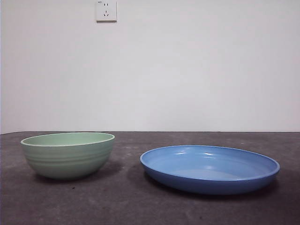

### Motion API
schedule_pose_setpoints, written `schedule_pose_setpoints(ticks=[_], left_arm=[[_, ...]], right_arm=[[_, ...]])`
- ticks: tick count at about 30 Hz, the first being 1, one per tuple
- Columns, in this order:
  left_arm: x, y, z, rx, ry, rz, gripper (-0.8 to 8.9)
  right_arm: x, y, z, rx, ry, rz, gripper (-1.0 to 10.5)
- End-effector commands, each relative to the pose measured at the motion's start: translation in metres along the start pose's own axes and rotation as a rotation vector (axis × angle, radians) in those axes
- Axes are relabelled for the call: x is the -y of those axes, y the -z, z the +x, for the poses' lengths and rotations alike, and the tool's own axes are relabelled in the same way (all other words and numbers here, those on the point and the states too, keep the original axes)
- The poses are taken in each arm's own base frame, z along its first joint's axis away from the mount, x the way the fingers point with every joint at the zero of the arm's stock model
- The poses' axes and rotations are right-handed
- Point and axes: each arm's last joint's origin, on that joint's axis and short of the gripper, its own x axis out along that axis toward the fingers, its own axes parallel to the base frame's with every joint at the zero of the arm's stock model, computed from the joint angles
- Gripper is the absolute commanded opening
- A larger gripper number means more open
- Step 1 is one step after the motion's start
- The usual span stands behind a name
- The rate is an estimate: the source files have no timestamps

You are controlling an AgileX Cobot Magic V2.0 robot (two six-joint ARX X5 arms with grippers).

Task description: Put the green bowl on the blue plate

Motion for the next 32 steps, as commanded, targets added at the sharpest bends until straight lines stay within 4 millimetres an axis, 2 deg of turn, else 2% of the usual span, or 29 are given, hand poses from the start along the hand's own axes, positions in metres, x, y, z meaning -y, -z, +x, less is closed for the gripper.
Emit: schedule_pose_setpoints(ticks=[1, 9, 13, 18, 24, 32], left_arm=[[0.0, 0.007, 0.002, -0.023, 0.001, 0.003, 0.15], [0.0, 0.005, 0.001, -0.021, 0.004, -0.049, 0.15], [0.001, -0.005, -0.001, -0.011, 0.034, -0.076, 0.15], [0.004, -0.023, -0.003, -0.006, 0.064, -0.135, 0.15], [0.007, -0.061, -0.006, 0.015, 0.095, -0.173, 0.15], [0.017, -0.136, -0.005, -0.023, 0.263, -0.166, 0.15]], right_arm=[[0.0, 0.0, 0.0, 0.011, 0.002, 0.011, 0.3], [0.0, -0.002, 0.0, 0.025, -0.014, 0.158, 0.1], [-0.002, -0.006, -0.001, 0.028, -0.065, 0.223, 0.1], [-0.003, -0.025, -0.009, 0.054, -0.09, 0.299, 0.1], [-0.006, -0.064, -0.022, 0.072, -0.135, 0.373, 0.1], [-0.01, -0.125, -0.034, -0.023, -0.239, 0.367, 0.1]])
